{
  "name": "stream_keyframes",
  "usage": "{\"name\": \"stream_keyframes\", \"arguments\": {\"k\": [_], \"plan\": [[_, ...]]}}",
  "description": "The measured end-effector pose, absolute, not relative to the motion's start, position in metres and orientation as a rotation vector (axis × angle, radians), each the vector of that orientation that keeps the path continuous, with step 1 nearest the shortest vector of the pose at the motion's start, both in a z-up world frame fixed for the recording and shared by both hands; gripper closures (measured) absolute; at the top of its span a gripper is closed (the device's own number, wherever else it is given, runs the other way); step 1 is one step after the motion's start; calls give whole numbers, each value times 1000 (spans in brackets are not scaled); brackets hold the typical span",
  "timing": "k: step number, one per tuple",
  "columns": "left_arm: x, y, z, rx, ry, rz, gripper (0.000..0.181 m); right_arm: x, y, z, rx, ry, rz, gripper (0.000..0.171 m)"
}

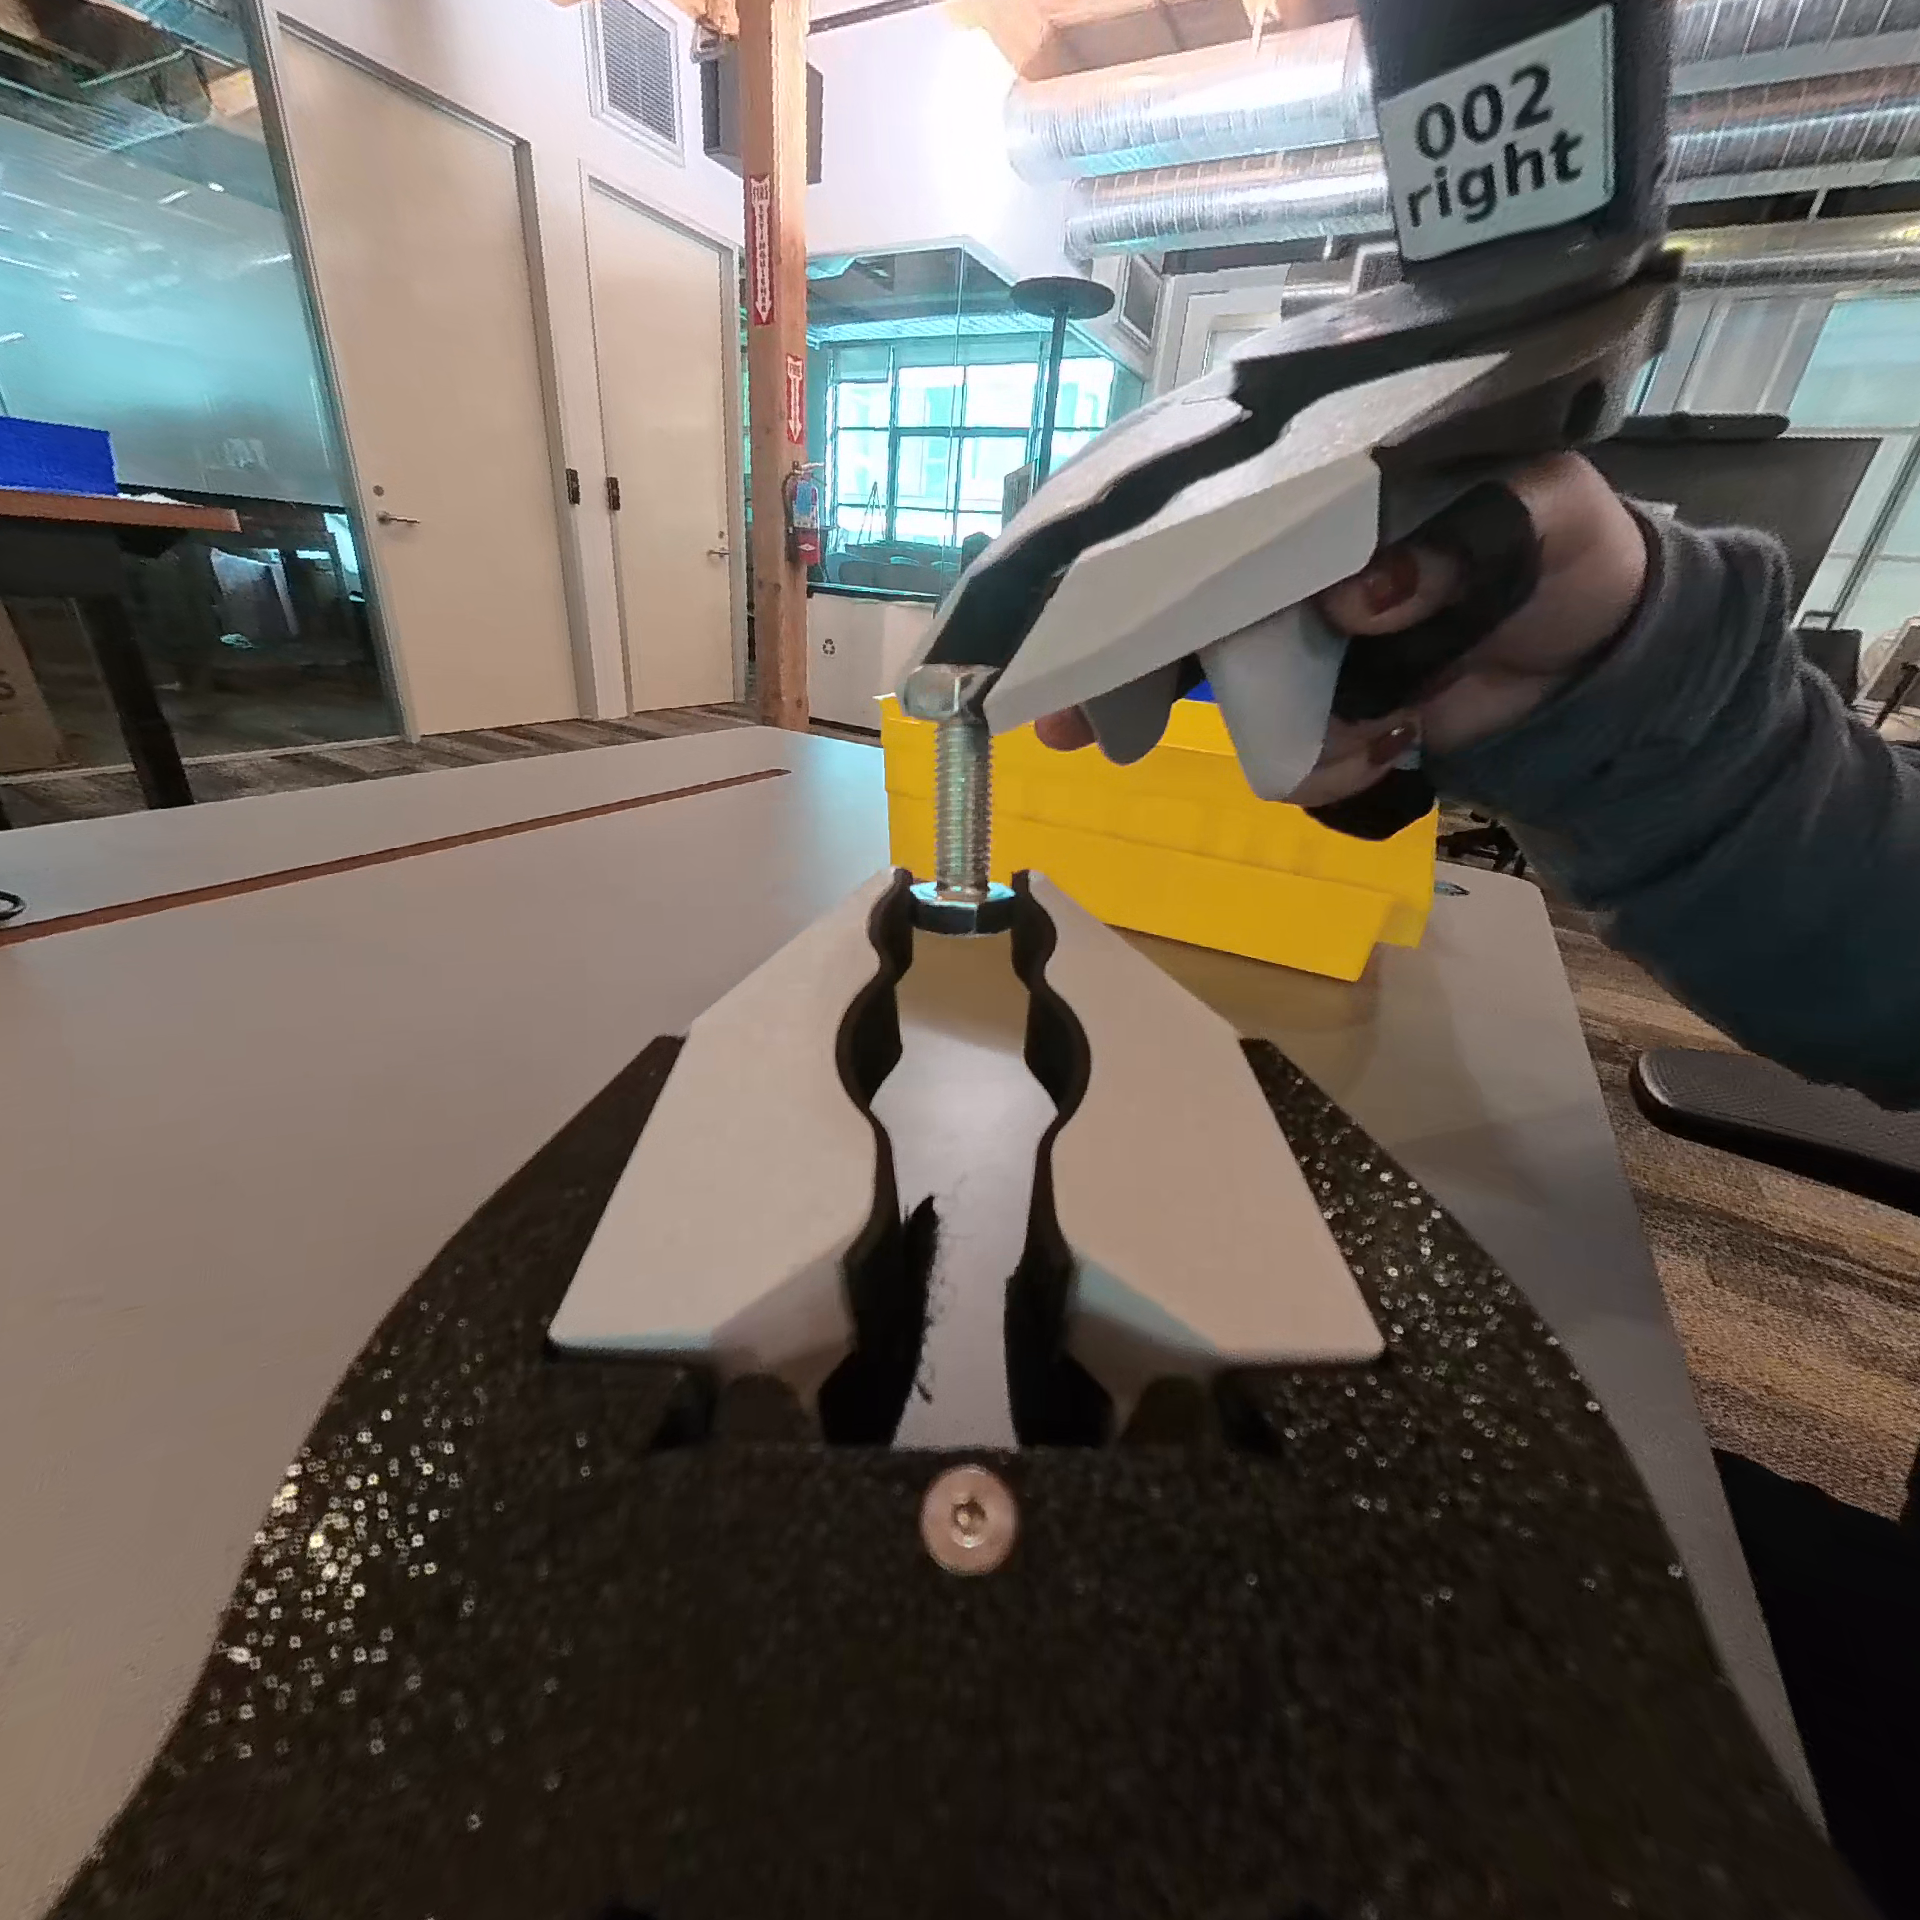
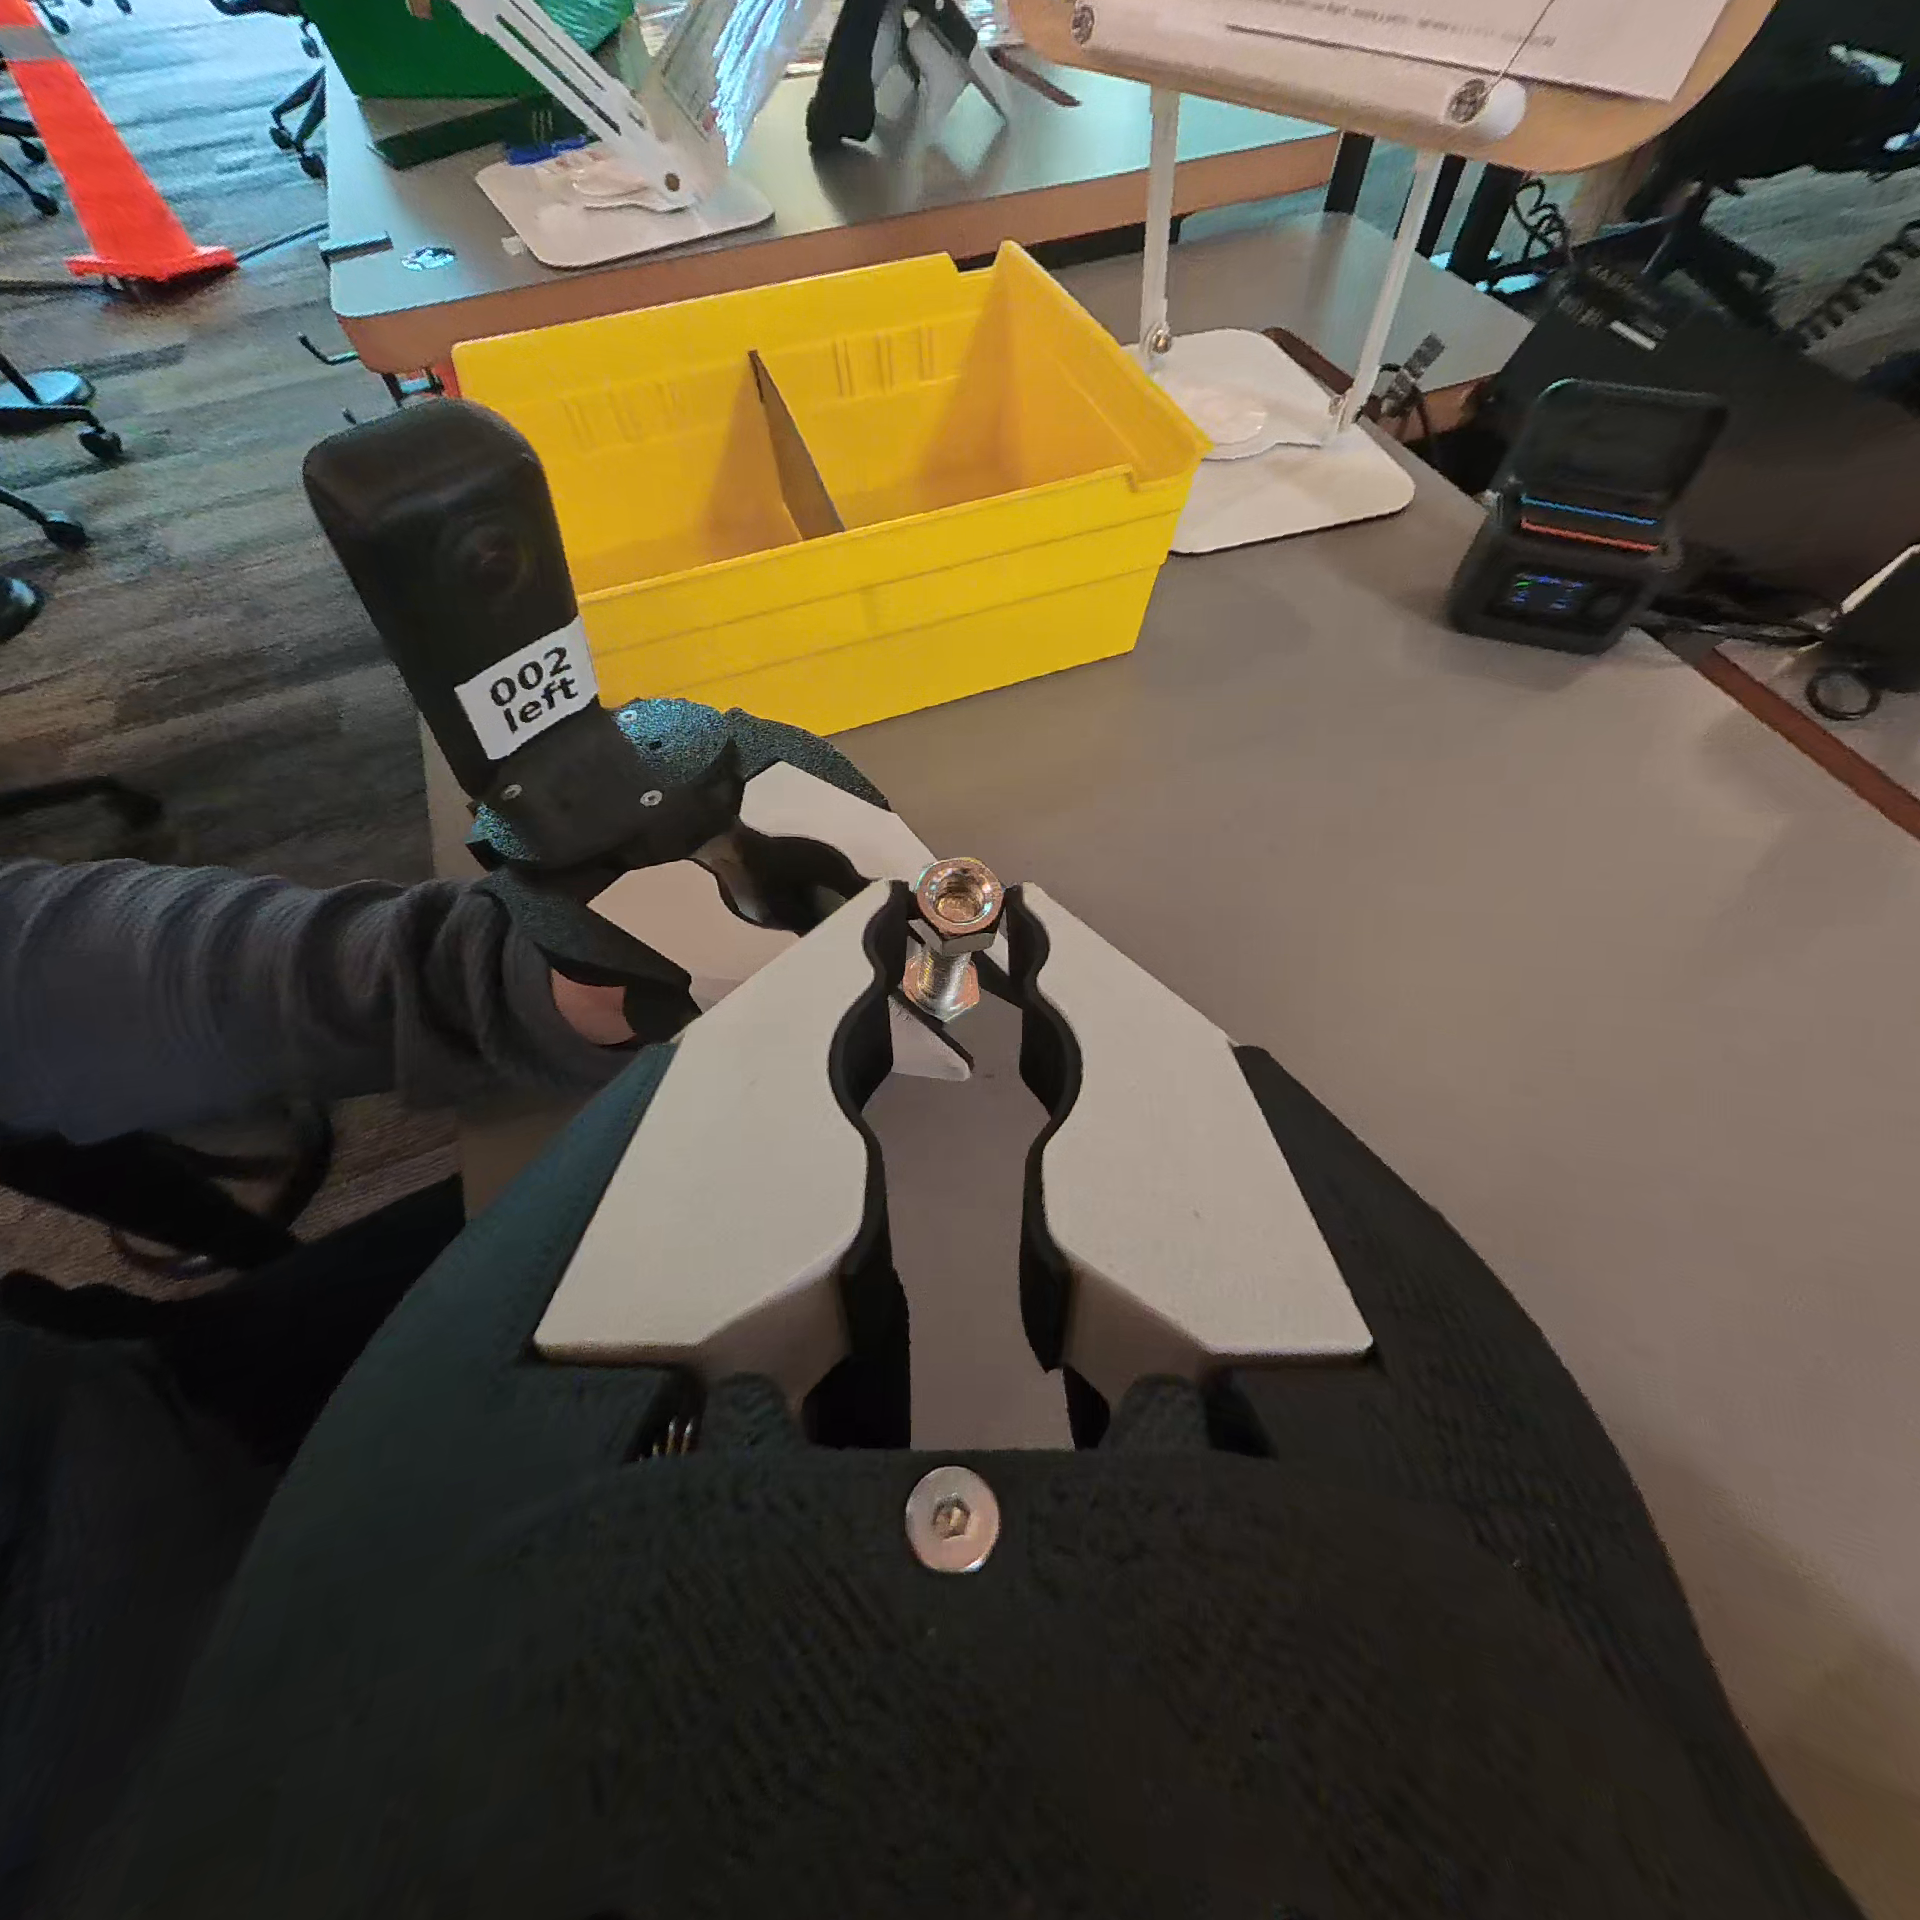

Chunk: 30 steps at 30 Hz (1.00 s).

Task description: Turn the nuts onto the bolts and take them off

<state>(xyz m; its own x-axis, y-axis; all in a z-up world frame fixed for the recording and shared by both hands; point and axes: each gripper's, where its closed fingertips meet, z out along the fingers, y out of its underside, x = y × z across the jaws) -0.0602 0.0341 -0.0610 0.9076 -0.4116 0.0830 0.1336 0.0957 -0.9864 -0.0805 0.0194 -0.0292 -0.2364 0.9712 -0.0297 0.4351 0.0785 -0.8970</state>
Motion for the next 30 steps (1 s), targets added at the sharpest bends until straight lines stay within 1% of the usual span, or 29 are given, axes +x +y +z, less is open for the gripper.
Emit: {"name": "stream_keyframes", "arguments": {"k": [1,12,16,17,19,21,22,25,30], "plan": [[-60,34,-61,-1422,235,-410,164,-81,20,-29,-1392,-1739,1114,154],[-61,35,-61,-1419,233,-412,164,-82,20,-29,-1343,-1714,1123,153],[-63,34,-60,-1413,223,-414,164,-81,16,-29,-1334,-1718,1146,142],[-64,34,-59,-1407,218,-415,164,-81,16,-28,-1326,-1711,1149,135],[-65,33,-57,-1392,210,-430,164,-83,13,-24,-1273,-1679,1185,112],[-64,30,-53,-1357,209,-466,164,-84,7,-20,-1217,-1640,1263,104],[-65,30,-51,-1344,204,-481,165,-85,1,-18,-1190,-1625,1322,101],[-64,29,-50,-1338,205,-502,164,-86,-9,-14,-1150,-1571,1466,101],[-64,30,-51,-1345,209,-484,164,-83,-13,-13,-1122,-1520,1544,100]]}}
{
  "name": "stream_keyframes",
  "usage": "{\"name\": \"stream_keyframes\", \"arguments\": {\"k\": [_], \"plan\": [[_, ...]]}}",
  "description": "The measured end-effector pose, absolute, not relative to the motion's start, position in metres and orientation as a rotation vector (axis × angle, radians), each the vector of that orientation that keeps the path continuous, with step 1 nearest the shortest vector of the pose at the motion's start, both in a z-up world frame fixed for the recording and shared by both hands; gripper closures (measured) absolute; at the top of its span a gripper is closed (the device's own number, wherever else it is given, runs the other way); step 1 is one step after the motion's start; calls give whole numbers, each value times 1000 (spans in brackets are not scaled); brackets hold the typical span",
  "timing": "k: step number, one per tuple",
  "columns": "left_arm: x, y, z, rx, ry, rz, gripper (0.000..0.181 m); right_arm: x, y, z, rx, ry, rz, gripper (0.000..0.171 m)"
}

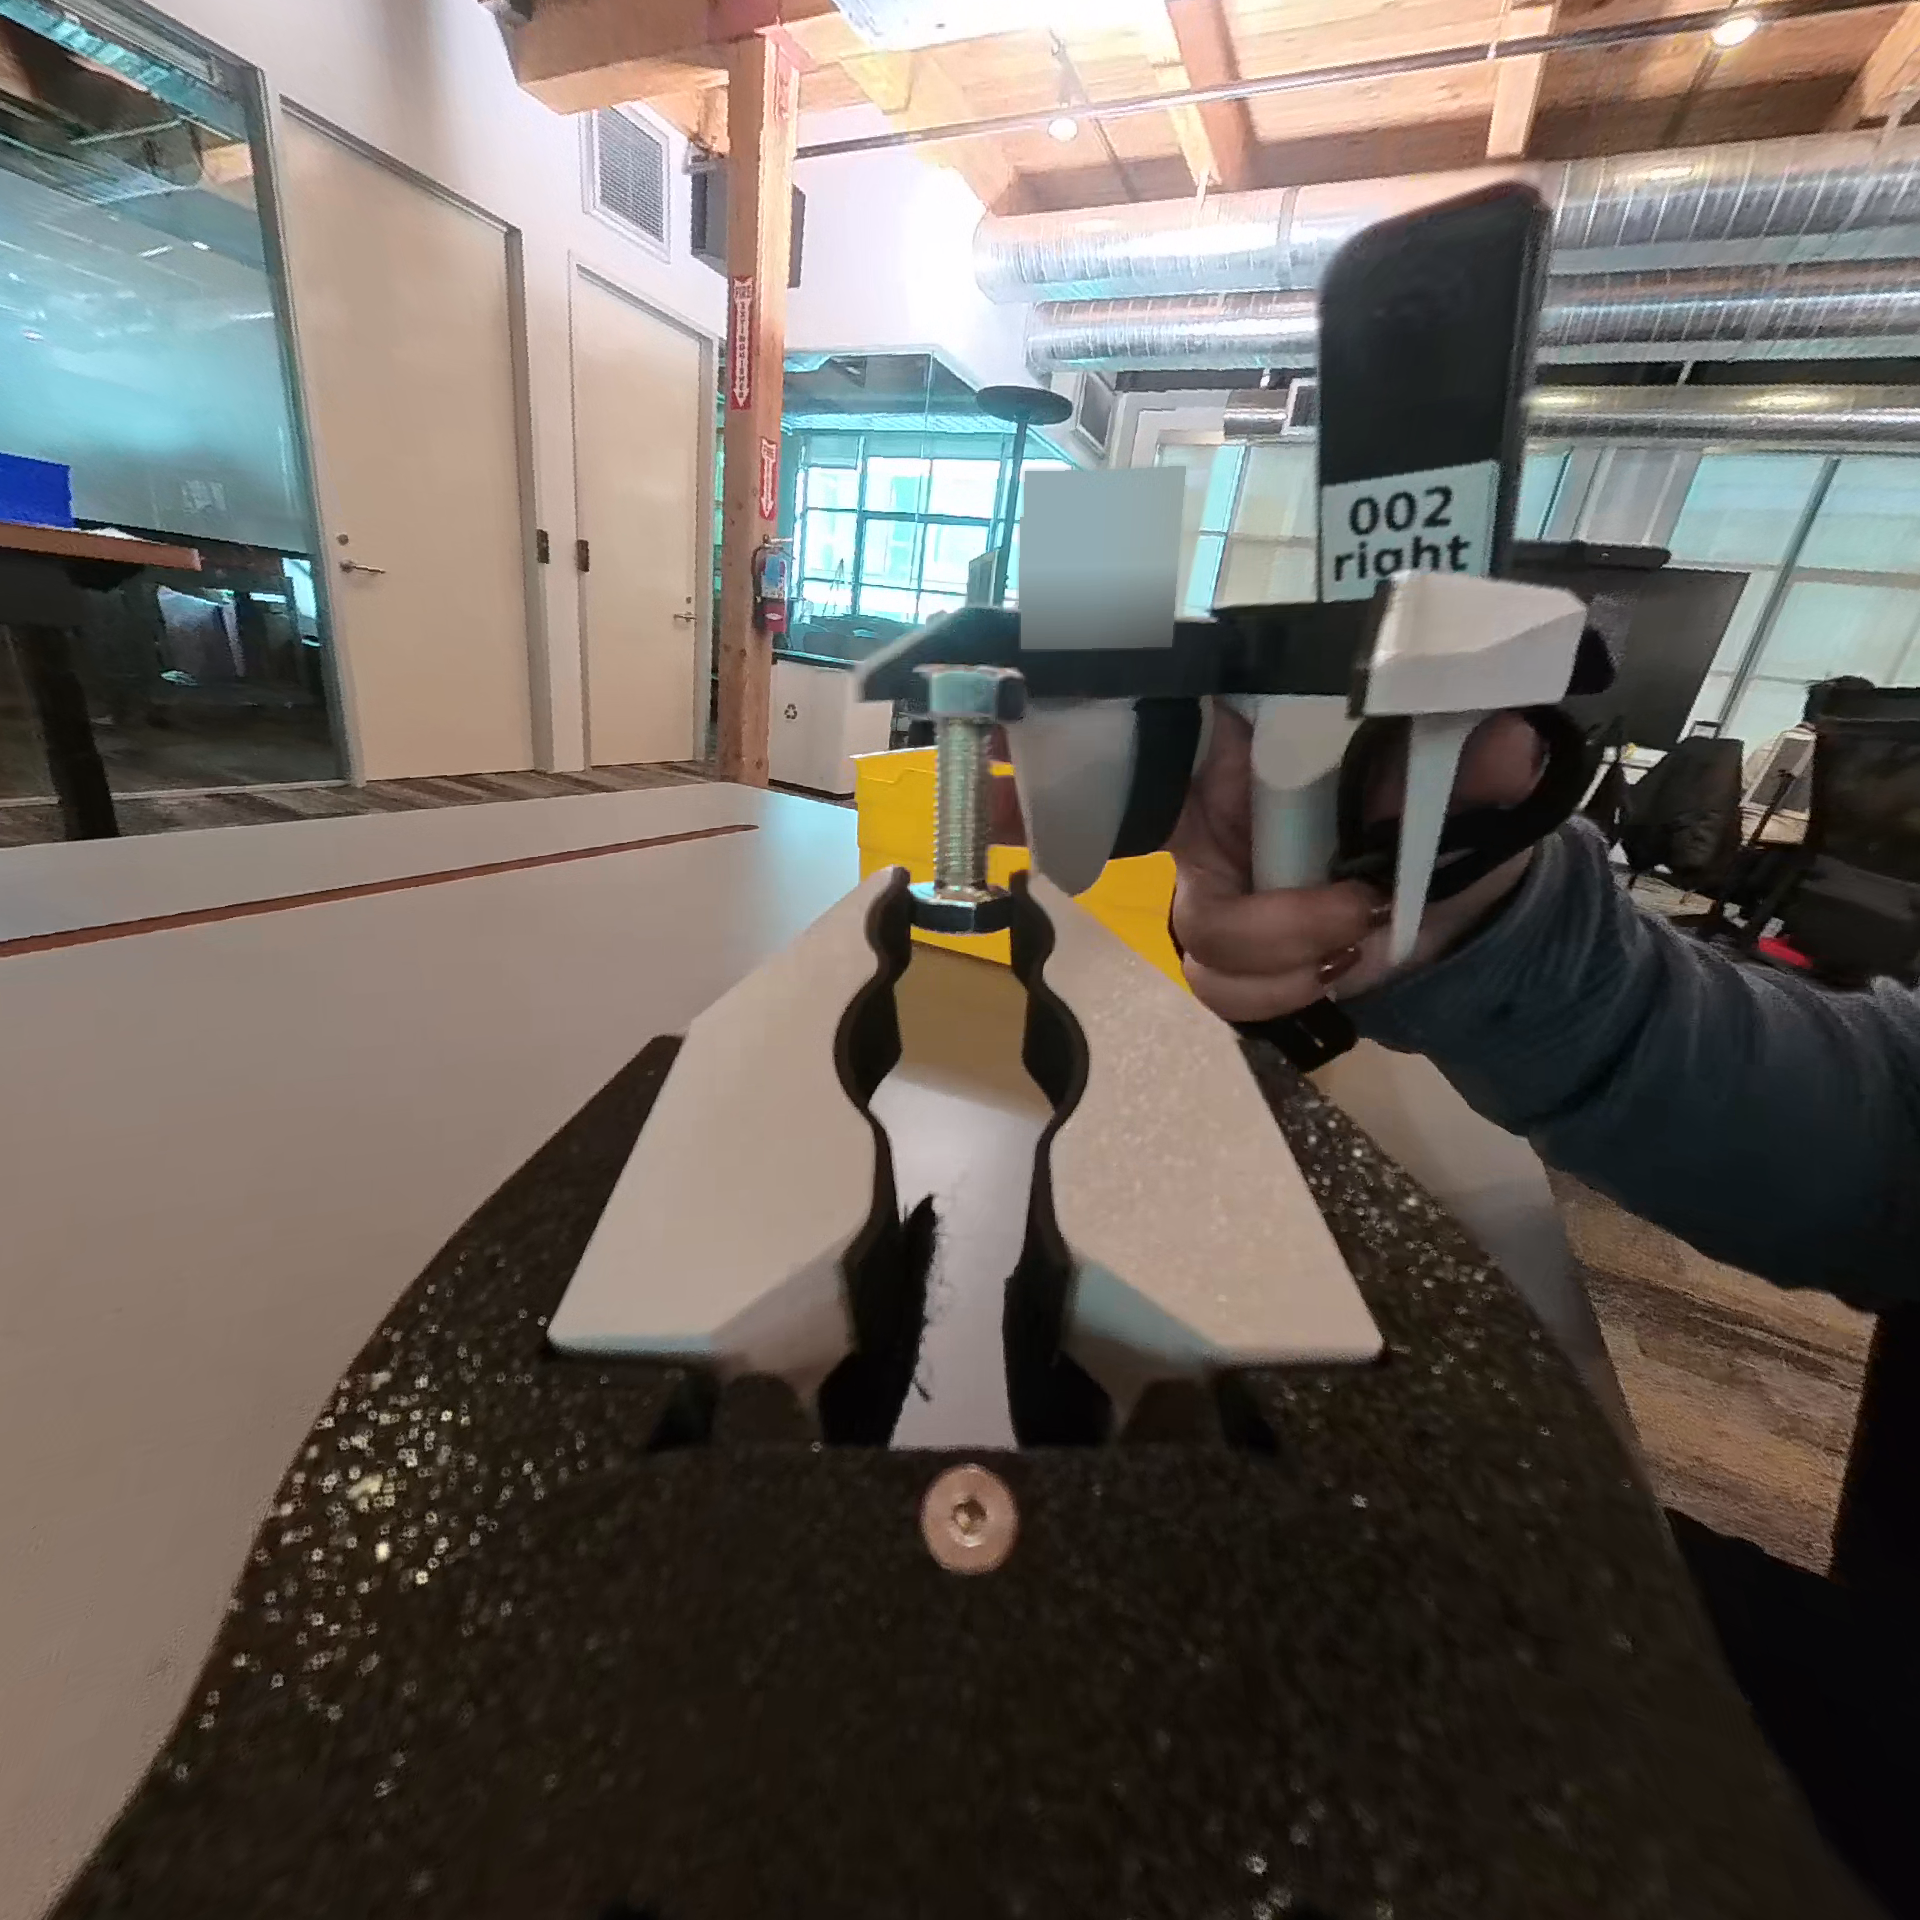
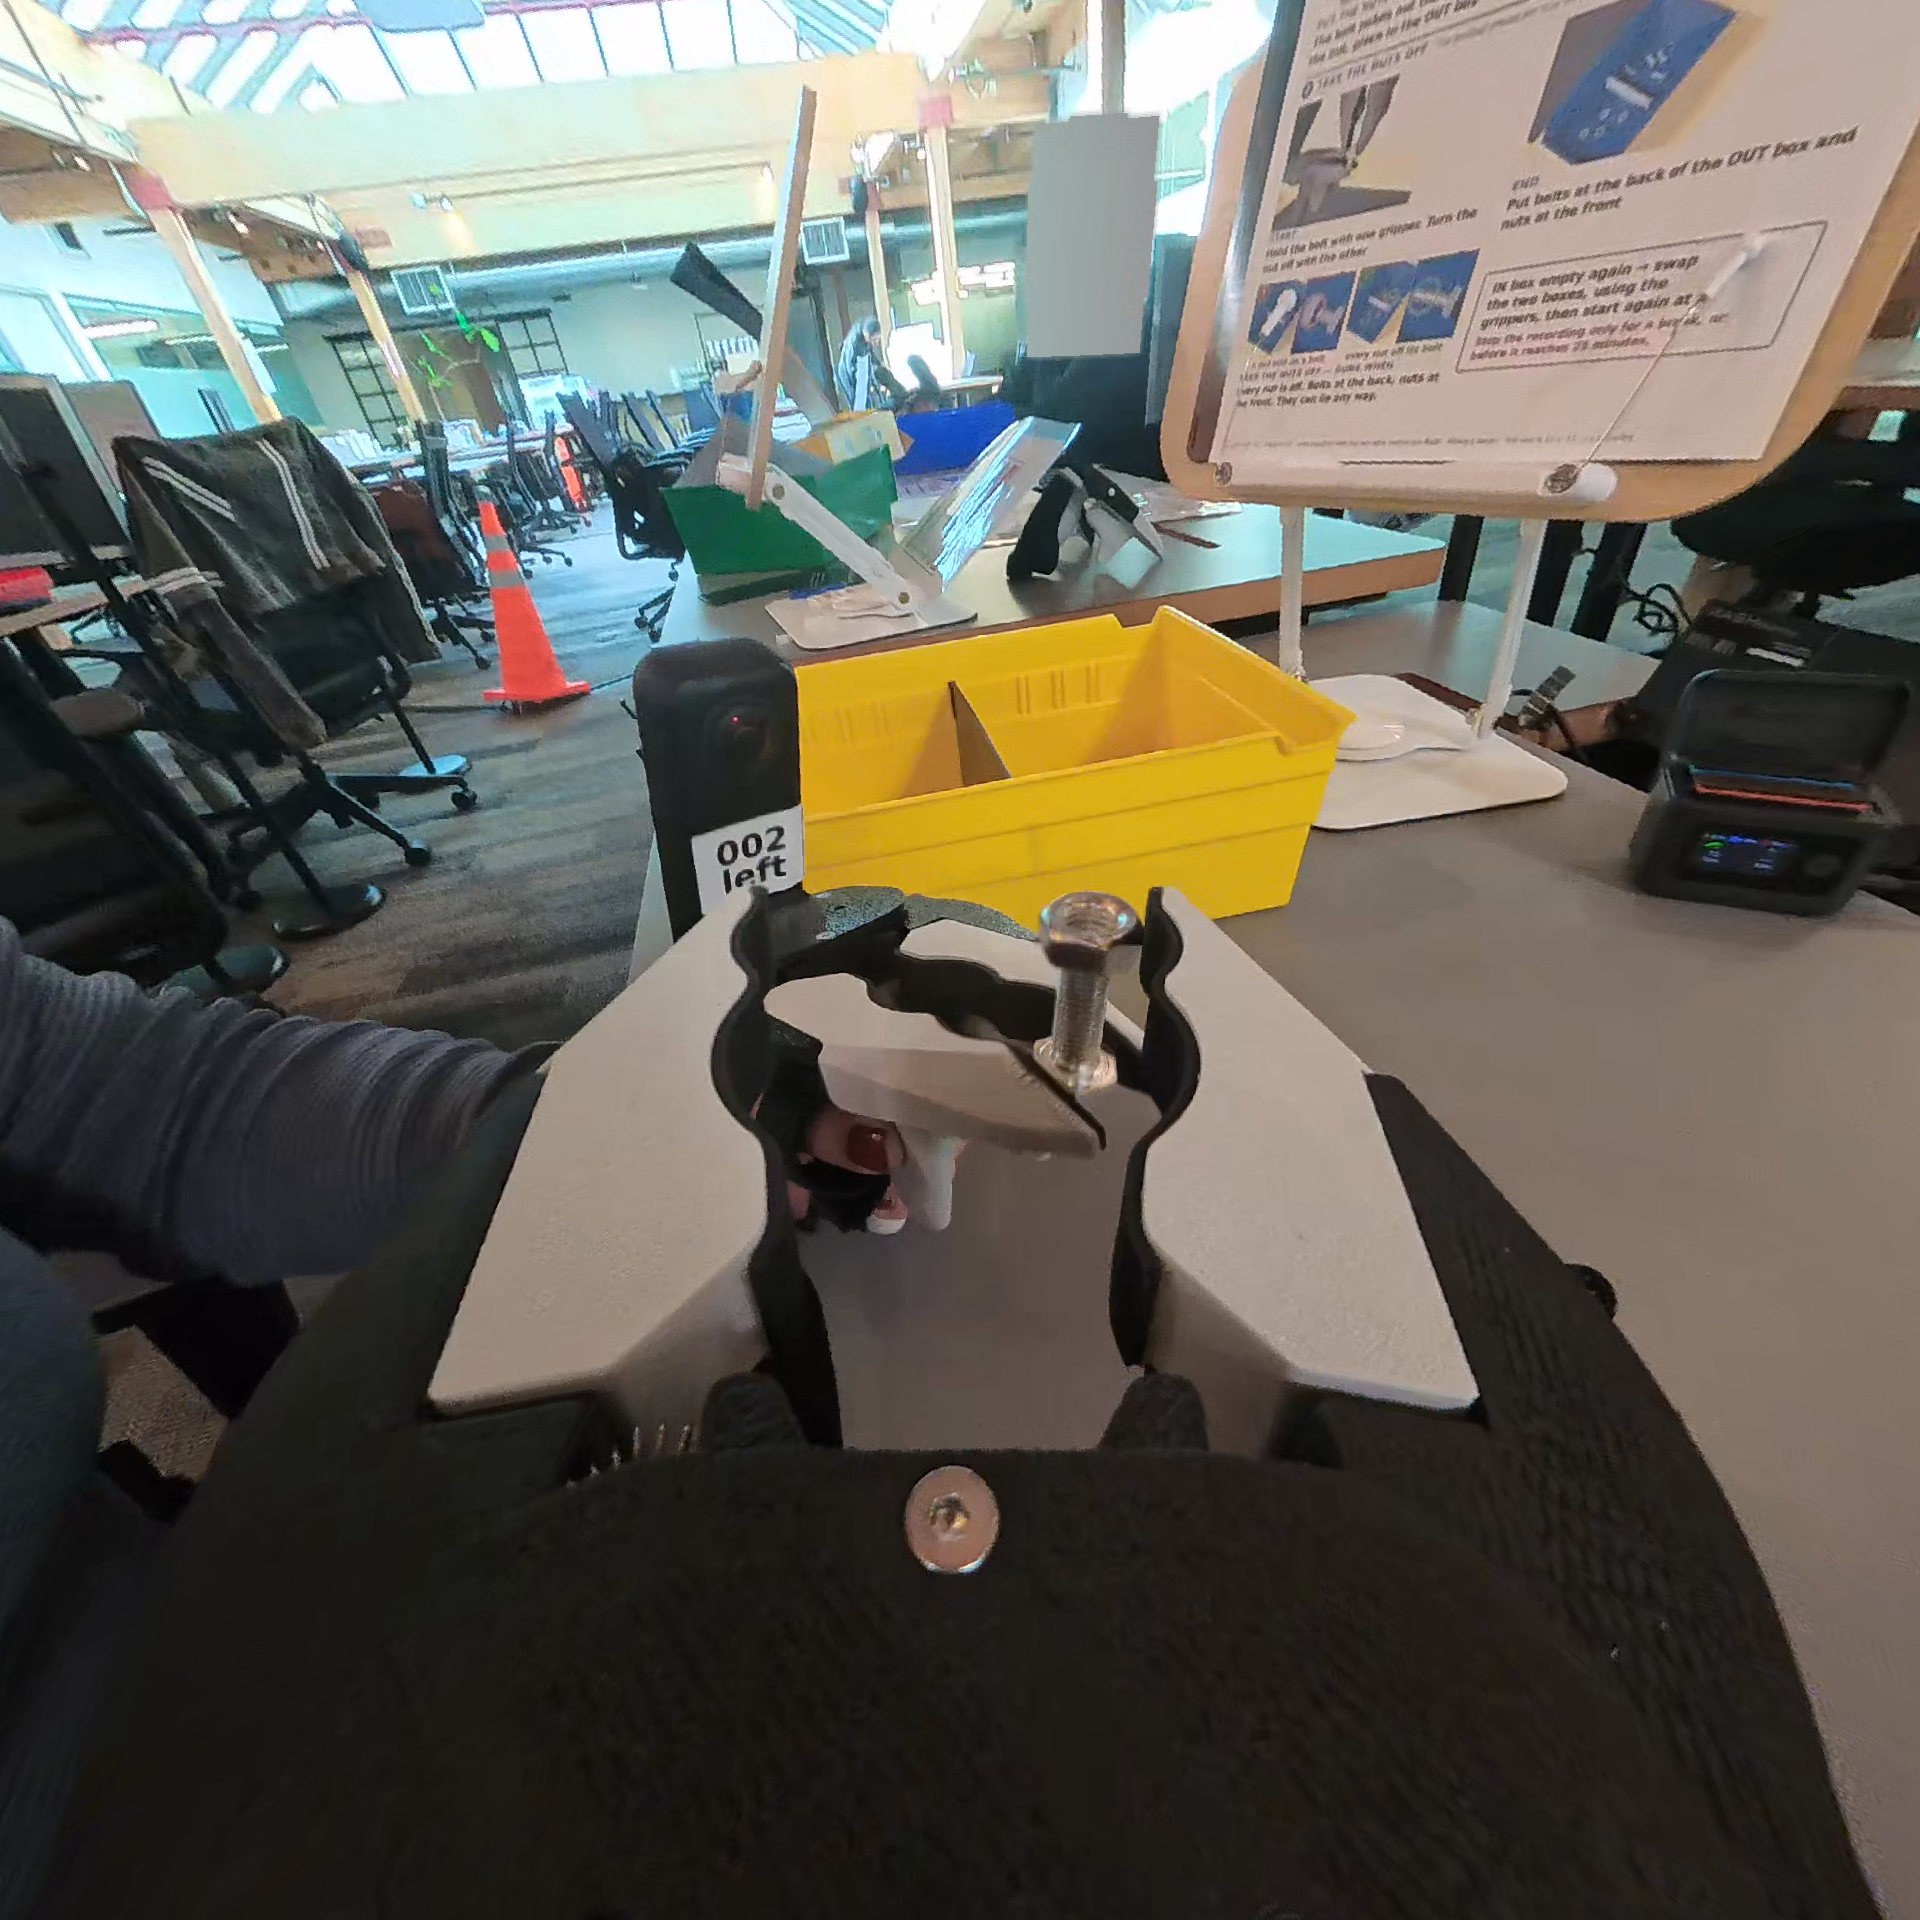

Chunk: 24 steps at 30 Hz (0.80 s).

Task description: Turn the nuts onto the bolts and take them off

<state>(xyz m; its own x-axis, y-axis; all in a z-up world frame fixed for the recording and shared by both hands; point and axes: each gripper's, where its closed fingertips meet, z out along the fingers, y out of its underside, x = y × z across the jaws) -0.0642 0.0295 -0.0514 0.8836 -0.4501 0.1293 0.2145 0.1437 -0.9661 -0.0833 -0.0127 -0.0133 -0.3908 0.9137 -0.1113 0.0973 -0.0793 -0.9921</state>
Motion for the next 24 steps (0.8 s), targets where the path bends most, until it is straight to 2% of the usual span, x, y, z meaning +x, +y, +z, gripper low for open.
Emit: {"name": "stream_keyframes", "arguments": {"k": [24], "plan": [[-71,31,-52,-1345,181,-514,164,-85,-10,-21,-1072,-1509,1530,101]]}}
